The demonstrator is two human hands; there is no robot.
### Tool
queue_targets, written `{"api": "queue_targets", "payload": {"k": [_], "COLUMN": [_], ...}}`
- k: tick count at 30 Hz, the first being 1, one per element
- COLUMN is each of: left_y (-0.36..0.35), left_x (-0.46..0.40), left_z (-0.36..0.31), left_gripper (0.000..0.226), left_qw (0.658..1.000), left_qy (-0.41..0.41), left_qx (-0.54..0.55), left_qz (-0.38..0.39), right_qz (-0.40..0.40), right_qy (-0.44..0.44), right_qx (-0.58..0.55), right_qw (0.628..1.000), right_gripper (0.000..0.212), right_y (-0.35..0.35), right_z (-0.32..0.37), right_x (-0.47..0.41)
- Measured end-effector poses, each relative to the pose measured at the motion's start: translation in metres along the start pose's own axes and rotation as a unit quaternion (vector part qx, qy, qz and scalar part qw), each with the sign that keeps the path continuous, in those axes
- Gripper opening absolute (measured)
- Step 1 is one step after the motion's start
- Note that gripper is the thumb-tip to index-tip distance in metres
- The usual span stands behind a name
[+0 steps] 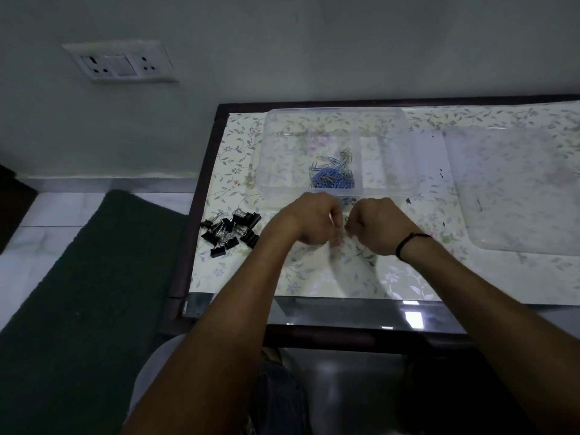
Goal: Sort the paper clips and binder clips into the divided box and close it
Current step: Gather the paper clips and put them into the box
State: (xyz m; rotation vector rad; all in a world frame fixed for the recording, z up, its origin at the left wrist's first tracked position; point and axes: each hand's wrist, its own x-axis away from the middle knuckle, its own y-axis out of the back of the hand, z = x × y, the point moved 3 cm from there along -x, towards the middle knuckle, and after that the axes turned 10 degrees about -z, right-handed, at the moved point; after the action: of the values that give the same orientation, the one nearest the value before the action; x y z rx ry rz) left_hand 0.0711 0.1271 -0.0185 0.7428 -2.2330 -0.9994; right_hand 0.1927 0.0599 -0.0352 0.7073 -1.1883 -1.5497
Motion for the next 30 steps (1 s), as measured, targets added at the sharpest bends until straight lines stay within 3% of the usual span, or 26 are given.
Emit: {"api": "queue_targets", "payload": {"k": [1,3,6,8,11,16,20,23,25,27,30], "left_y": [0.007,0.02,0.033,0.033,0.028,0.028,0.029,0.032,0.035,0.043,0.059], "left_x": [0.003,0.006,0.004,-0.001,-0.006,-0.006,-0.005,0.0,0.005,0.013,0.031], "left_z": [-0.002,-0.006,-0.009,-0.008,-0.005,-0.003,-0.003,-0.004,0.0,0.014,0.048], "left_gripper": [0.009,0.012,0.01,0.009,0.012,0.015,0.011,0.008,0.013,0.013,0.015], "left_qw": [0.995,0.951,0.864,0.834,0.818,0.795,0.797,0.806,0.82,0.852,0.909], "left_qy": [0.027,0.08,0.144,0.182,0.229,0.245,0.232,0.221,0.224,0.211,0.193], "left_qx": [0.095,0.299,0.478,0.51,0.505,0.531,0.54,0.531,0.506,0.448,0.279], "left_qz": [-0.002,-0.015,-0.061,-0.102,-0.151,-0.16,-0.142,-0.138,-0.146,-0.172,-0.243], "right_qz": [-0.02,-0.067,-0.09,-0.1,-0.108,-0.091,-0.053,-0.084,-0.174,-0.241,-0.21], "right_qy": [0.0,-0.03,-0.122,-0.173,-0.213,-0.223,-0.219,-0.2,-0.111,-0.007,0.078], "right_qx": [-0.033,-0.138,-0.369,-0.444,-0.493,-0.519,-0.524,-0.434,-0.281,-0.18,-0.154], "right_qw": [0.999,0.988,0.917,0.874,0.837,0.82,0.822,0.875,0.937,0.954,0.962], "right_gripper": [0.019,0.01,0.011,0.015,0.013,0.013,0.013,0.025,0.029,0.025,0.024], "right_y": [0.012,0.039,0.055,0.049,0.037,0.028,0.028,0.031,0.04,0.048,0.044], "right_z": [0.002,0.004,-0.002,-0.007,-0.01,-0.009,-0.009,-0.001,0.01,0.033,0.056], "right_x": [0.001,0.003,-0.001,-0.012,-0.024,-0.031,-0.03,-0.027,-0.024,-0.019,-0.01]}}
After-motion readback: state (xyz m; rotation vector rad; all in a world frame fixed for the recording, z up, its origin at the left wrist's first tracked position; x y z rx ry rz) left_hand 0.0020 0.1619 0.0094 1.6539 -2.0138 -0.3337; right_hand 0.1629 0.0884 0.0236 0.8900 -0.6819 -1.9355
